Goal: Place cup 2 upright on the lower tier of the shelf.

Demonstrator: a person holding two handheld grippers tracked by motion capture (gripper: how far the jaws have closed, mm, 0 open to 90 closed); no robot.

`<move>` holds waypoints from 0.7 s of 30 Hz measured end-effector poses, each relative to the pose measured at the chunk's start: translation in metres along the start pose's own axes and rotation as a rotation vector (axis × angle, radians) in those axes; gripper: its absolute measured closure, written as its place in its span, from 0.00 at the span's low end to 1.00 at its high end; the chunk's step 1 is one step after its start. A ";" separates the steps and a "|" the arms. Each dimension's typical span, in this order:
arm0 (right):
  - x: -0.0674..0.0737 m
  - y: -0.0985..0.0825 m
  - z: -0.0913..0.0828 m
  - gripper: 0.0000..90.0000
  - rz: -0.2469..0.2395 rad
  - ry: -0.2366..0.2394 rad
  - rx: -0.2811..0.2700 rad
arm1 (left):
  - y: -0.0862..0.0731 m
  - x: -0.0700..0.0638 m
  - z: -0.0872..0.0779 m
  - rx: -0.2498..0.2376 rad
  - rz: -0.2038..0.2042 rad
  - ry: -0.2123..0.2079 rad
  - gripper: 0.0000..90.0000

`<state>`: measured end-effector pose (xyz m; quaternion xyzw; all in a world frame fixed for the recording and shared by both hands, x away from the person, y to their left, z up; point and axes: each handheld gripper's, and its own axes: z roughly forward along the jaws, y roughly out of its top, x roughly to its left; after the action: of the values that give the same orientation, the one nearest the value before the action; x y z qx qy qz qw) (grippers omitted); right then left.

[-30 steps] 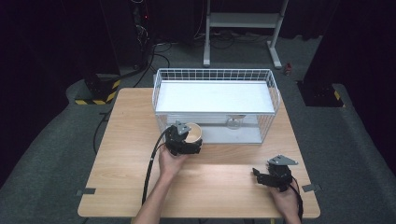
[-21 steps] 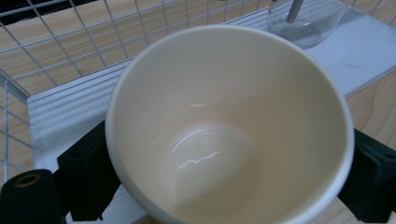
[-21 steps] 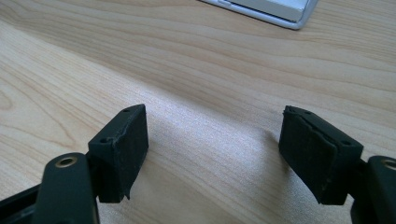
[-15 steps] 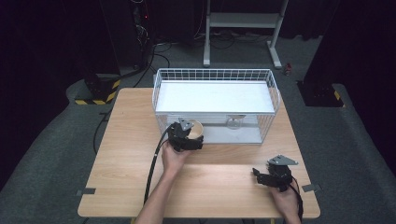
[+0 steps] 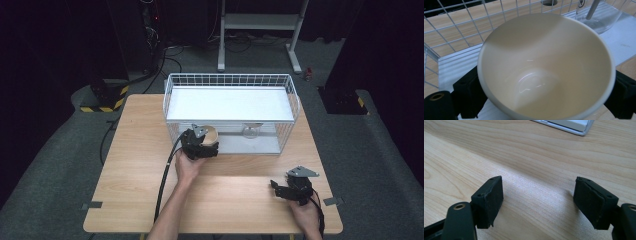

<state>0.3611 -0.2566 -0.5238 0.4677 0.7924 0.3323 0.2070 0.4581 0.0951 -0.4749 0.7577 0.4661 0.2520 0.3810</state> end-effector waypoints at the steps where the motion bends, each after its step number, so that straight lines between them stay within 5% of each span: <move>1: 0.000 0.000 0.000 0.27 -0.001 0.000 0.002 | 0.000 0.000 0.000 -0.001 -0.008 0.000 0.10; 8: 0.000 0.000 0.000 0.27 0.002 0.000 0.002 | 0.002 -0.002 0.000 -0.005 -0.051 -0.018 0.06; 10: 0.000 0.000 0.000 0.27 0.002 0.000 0.002 | 0.002 0.000 -0.002 -0.009 -0.021 0.017 0.02; 16: 0.000 0.000 0.000 0.27 0.000 0.000 0.002 | 0.003 0.002 -0.006 -0.005 -0.047 0.003 0.00; 17: 0.000 0.000 0.000 0.27 0.000 0.000 0.002 | 0.002 0.001 -0.006 -0.001 -0.055 -0.026 0.00; 21: 0.000 0.000 0.000 0.27 -0.001 0.000 0.002 | 0.001 0.003 -0.010 0.009 -0.025 -0.017 0.00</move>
<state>0.3612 -0.2567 -0.5237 0.4675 0.7929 0.3316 0.2068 0.4526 0.1008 -0.4687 0.7556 0.4733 0.2386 0.3849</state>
